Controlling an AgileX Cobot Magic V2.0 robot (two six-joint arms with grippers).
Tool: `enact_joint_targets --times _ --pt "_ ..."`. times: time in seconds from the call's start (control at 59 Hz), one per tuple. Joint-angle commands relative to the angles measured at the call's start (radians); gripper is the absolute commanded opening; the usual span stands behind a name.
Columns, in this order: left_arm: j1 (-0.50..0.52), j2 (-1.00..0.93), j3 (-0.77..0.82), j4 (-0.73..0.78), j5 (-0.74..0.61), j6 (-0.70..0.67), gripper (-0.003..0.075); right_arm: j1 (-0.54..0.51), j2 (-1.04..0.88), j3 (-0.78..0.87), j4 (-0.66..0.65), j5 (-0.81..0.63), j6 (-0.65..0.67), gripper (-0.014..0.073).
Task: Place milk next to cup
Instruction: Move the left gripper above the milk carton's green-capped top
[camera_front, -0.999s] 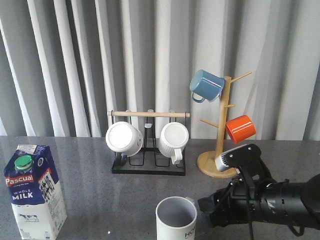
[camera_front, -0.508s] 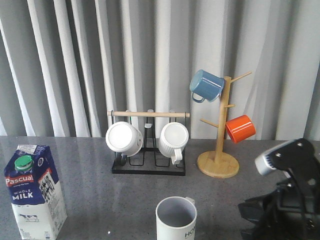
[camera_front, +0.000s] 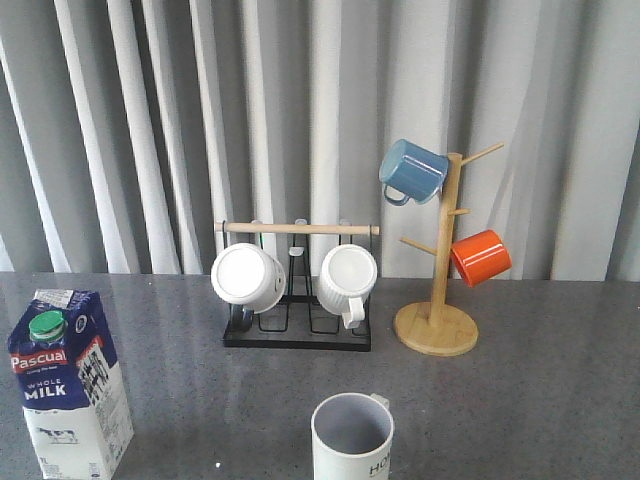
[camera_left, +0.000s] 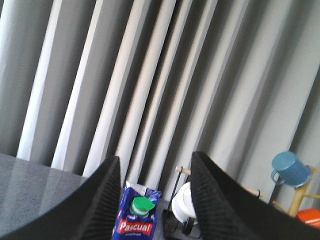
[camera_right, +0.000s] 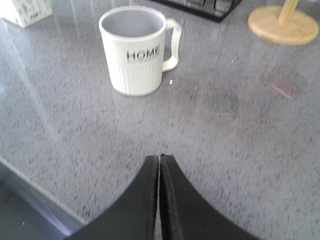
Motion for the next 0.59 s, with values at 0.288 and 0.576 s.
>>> enact_joint_targets --times 0.288,0.576 --pt "-0.002 0.164 -0.166 -0.013 0.059 0.223 0.0437 -0.001 -0.036 0.044 0.01 -0.044 0.002 -0.0004" --pt "-0.002 0.434 -0.5 -0.013 0.252 0.435 0.0556 -0.001 -0.036 0.044 0.01 -0.047 0.002 -0.0004"
